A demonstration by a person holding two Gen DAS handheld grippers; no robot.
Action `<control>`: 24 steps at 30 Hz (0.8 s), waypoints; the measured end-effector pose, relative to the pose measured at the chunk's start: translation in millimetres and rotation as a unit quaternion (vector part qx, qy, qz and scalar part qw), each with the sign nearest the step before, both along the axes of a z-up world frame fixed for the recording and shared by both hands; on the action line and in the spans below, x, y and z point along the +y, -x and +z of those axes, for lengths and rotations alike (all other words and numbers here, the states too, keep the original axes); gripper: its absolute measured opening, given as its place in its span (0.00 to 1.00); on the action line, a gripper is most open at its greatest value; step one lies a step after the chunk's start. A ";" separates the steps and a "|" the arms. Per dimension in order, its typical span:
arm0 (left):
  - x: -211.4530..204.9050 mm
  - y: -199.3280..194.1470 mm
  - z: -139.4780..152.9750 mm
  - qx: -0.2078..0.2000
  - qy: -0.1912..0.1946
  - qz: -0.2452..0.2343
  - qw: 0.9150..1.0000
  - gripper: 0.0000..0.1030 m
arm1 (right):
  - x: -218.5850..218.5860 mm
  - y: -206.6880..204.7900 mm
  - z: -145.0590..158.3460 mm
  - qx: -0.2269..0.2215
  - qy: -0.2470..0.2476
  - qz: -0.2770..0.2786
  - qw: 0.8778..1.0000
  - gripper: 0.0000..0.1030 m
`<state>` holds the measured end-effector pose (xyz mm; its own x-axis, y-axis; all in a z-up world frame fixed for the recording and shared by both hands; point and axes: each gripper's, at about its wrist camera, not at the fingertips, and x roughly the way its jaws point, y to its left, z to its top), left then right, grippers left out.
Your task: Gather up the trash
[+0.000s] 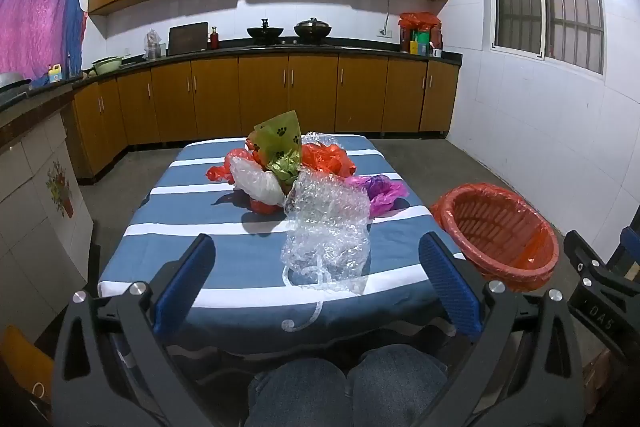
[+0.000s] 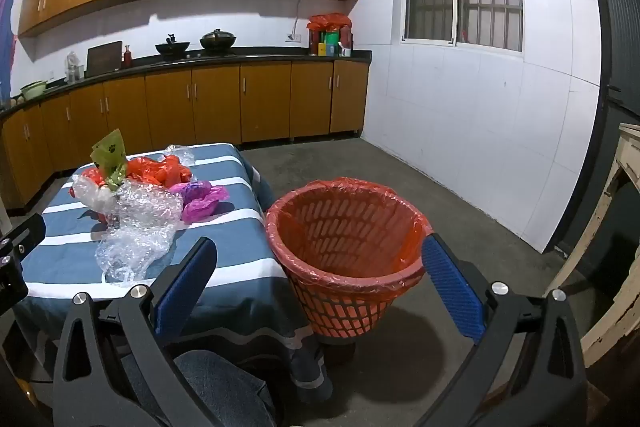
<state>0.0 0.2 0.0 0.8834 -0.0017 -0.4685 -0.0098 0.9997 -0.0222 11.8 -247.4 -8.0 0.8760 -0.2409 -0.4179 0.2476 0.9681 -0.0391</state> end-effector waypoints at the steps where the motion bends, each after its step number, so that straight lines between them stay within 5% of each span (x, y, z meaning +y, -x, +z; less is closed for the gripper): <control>1: 0.0 -0.1 0.0 0.000 0.000 0.000 1.000 0.96 | 0.0 -0.1 -0.2 0.000 0.001 0.000 1.000 0.98; 24: -0.6 2.2 0.7 0.000 -0.001 0.000 1.000 0.96 | -0.7 -2.0 -2.5 0.002 0.001 0.000 1.000 0.98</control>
